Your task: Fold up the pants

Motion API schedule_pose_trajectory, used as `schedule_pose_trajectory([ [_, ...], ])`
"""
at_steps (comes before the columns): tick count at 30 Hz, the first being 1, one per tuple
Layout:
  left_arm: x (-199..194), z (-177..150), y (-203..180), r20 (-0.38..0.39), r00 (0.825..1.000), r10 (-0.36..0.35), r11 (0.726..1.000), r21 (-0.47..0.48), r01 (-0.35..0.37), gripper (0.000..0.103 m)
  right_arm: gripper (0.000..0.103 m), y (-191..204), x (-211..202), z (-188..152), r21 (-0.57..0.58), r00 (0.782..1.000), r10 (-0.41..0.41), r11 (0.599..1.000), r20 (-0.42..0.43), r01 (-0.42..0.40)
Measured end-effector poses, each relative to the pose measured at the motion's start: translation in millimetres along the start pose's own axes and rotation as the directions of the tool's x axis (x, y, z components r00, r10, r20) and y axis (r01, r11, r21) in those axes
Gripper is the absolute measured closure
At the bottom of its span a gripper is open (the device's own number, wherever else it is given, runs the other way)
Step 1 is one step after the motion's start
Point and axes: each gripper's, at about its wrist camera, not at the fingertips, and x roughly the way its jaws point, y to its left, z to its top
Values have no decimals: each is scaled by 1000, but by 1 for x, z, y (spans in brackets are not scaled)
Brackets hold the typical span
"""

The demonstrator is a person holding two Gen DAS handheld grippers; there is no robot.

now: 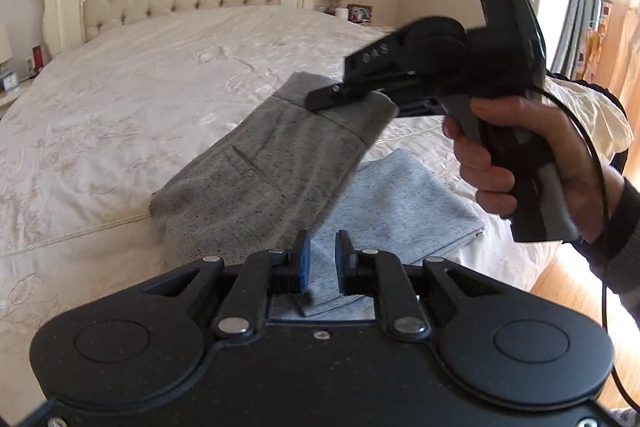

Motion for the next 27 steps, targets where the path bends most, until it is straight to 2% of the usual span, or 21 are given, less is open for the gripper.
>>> schedule_pose_trajectory([
  [3,29,-1,-24,-19,1000,1,999,34,-1,82,93,-2,-16,16,-10,999,-26,1000,36,27],
  [7,82,-6,-39,-135,990,45,999,9,-44,80,93,-6,-37,28,-32,995,-77,996,64,79],
  [9,98,-15,-36,-208,970,122,991,-30,-131,81,93,-12,-47,28,-32,993,-95,995,71,97],
  [11,102,-27,-25,-254,955,154,983,-57,-173,81,93,-19,-57,26,-36,989,-120,992,82,124],
  [14,105,-41,-9,-302,928,217,969,-50,-243,78,93,-39,-74,19,-14,981,-163,986,103,166],
  [17,100,-49,2,-329,926,185,975,-56,-214,78,93,-72,-78,7,31,968,-230,973,102,227],
  [20,91,-46,1,-360,919,162,985,2,-173,80,93,-106,-62,-10,89,960,-278,957,27,274],
  [22,79,-42,1,-389,915,107,994,33,-103,80,93,-122,-52,-25,100,947,-321,942,-20,322],
  [23,75,-38,0,-402,914,56,998,31,-47,80,93,-128,-49,-31,97,940,-338,935,-37,340],
  [25,61,-30,2,-411,912,-8,999,31,23,80,92,-136,-46,-39,105,937,-348,931,-45,351],
  [27,46,-15,5,-385,922,-32,998,37,50,80,92,-138,-46,-43,107,938,-345,932,-37,347],
])
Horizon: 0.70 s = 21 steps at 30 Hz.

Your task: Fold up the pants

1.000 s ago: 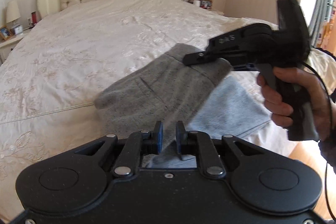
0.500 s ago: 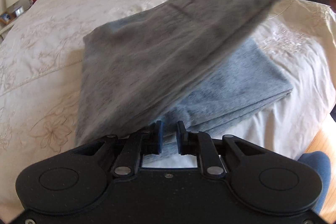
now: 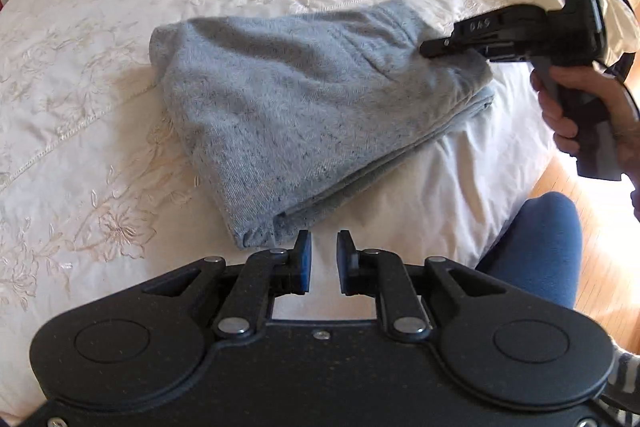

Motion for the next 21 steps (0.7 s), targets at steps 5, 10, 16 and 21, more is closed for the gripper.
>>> schedule_pose_trajectory([
  [5,-28,37,16,161,985,55,995,-89,-41,79,86,2,-5,2,-44,998,-58,997,12,59],
  [10,-2,82,33,215,914,344,918,-283,-279,79,84,24,-27,13,-116,977,-147,979,154,166],
  [16,54,110,50,92,903,420,850,-388,-356,79,79,64,-18,22,-218,976,-105,965,190,147],
  [21,84,105,45,0,915,403,856,-355,-377,79,77,79,16,19,-266,981,-119,951,154,157],
])
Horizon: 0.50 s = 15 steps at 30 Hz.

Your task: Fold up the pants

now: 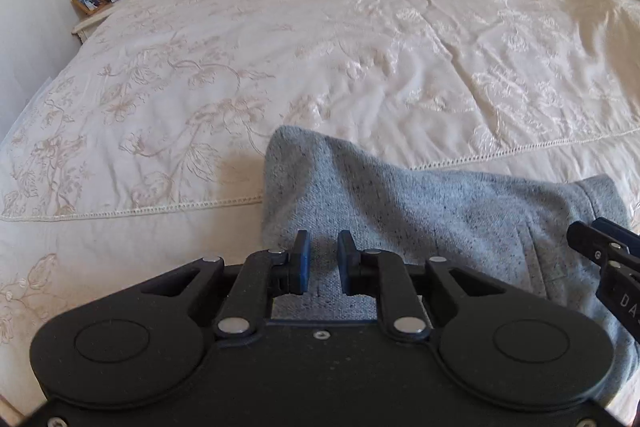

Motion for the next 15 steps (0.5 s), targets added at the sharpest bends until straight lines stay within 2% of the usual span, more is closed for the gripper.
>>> schedule_pose_trajectory([
  [4,23,-12,-7,-56,998,4,1000,25,-3,79,77,3,21,-13,-22,999,-24,1000,-42,23],
  [7,30,-21,-12,-45,999,9,998,69,-6,79,76,5,28,-21,-59,998,-37,998,-47,34],
  [12,23,-23,-7,-43,999,-7,997,76,11,77,76,19,39,-32,-188,992,-95,979,-79,79],
  [15,10,-29,3,-35,999,-19,998,60,21,77,74,19,39,-35,-191,993,-96,978,-71,81],
])
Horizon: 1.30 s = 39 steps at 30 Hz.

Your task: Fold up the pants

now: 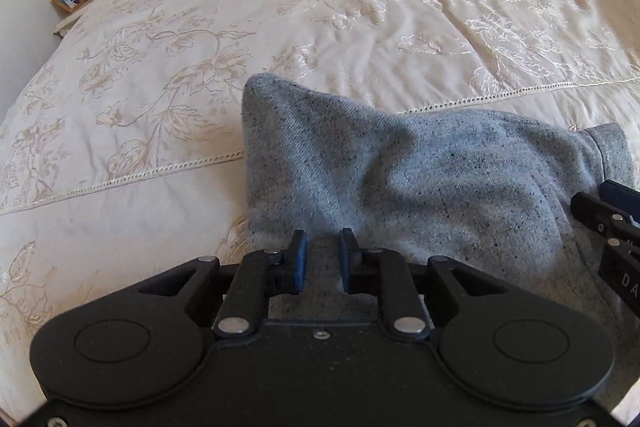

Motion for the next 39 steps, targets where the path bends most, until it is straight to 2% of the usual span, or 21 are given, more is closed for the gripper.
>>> schedule_pose_trajectory([
  [4,-18,-30,9,15,1000,0,1000,7,0,77,74,-9,-16,-6,36,999,31,999,13,-32],
  [6,-29,-50,11,32,999,14,1000,27,-15,70,73,-11,-26,-15,38,999,40,998,24,-41],
  [8,-39,-69,8,66,997,42,996,82,-47,62,71,-12,-36,-27,31,999,33,999,32,-34],
  [11,-50,-87,1,103,993,60,981,176,-78,62,66,-12,-50,-46,21,999,13,1000,45,-14],
  [14,-55,-89,-3,123,991,60,970,227,-87,62,64,-20,-60,-57,47,999,34,998,41,-36],
  [16,-61,-79,6,116,993,23,981,189,-45,63,64,-26,-63,-58,74,998,56,996,26,-58],
  [20,-68,-53,34,105,988,-111,993,60,105,59,63,-38,-72,-47,113,995,96,989,31,-99],
  [25,-49,-29,56,89,988,-128,989,-60,134,59,63,-62,-71,-29,214,994,82,972,75,-97],
  [28,-31,-25,57,36,986,-163,984,-60,165,59,62,-76,-59,-20,252,996,68,964,59,-81],
  [30,-20,-29,52,-11,977,-213,976,-38,213,59,62,-85,-44,-18,268,997,83,960,8,-82],
  [33,-9,-33,46,-34,978,-205,979,-20,205,57,59,-92,-23,-23,297,993,111,950,-42,-94],
  [39,-2,-31,45,-23,987,-160,987,-29,159,42,52,-101,-15,-38,299,989,148,944,-3,-140],
])
